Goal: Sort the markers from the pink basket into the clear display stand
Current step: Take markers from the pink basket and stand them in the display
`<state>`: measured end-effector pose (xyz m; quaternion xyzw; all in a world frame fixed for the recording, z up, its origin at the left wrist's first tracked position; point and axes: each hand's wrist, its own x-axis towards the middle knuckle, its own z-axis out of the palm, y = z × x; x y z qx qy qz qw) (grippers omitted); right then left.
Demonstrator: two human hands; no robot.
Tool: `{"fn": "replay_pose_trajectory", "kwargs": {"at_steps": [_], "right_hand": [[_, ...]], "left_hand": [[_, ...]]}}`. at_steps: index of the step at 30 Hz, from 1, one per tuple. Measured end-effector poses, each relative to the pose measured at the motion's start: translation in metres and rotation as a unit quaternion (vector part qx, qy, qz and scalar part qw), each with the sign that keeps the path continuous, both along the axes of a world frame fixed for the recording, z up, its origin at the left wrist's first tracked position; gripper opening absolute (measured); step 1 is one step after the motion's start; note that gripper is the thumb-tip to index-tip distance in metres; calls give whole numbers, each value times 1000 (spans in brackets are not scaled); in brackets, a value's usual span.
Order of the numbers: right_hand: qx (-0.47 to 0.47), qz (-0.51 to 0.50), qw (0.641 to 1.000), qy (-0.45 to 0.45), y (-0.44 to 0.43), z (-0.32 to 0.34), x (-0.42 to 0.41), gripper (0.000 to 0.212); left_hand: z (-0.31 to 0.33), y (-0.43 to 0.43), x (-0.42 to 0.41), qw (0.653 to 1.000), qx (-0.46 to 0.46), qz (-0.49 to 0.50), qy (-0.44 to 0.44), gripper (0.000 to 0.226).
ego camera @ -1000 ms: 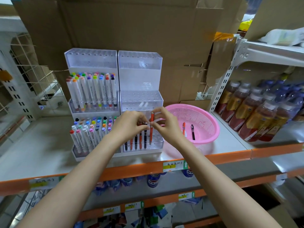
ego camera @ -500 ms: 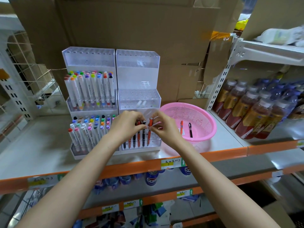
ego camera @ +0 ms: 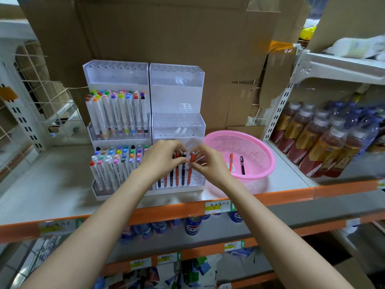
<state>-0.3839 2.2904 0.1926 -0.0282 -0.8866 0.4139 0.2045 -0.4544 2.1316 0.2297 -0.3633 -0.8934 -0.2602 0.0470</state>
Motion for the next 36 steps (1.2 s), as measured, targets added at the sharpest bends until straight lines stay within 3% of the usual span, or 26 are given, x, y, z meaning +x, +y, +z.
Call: {"fn": "replay_pose_trajectory", "kwargs": {"at_steps": [17, 21, 25, 29, 32, 36], "right_hand": [[-34, 20, 999, -31, 9, -6, 3, 25], [-50, 8, 999, -20, 20, 3, 7, 23], [0, -55, 998, 2, 49, 13, 13, 13], [69, -113, 989, -69, 88, 13, 23, 11], [91, -129, 980, -123, 116, 4, 23, 13], [125, -131, 961, -210, 150, -8, 17, 28]], "left_hand": [[10, 18, 6, 999, 12, -40, -17, 18], [18, 23, 6, 999, 10, -42, 10, 21], [27, 49, 13, 994, 35, -71, 69, 22], [25, 93, 28, 988, 30, -112, 99, 17], [7, 130, 30, 993, -2, -98, 64, 19], [-26, 169, 18, 990, -123, -65, 7, 28]]}}
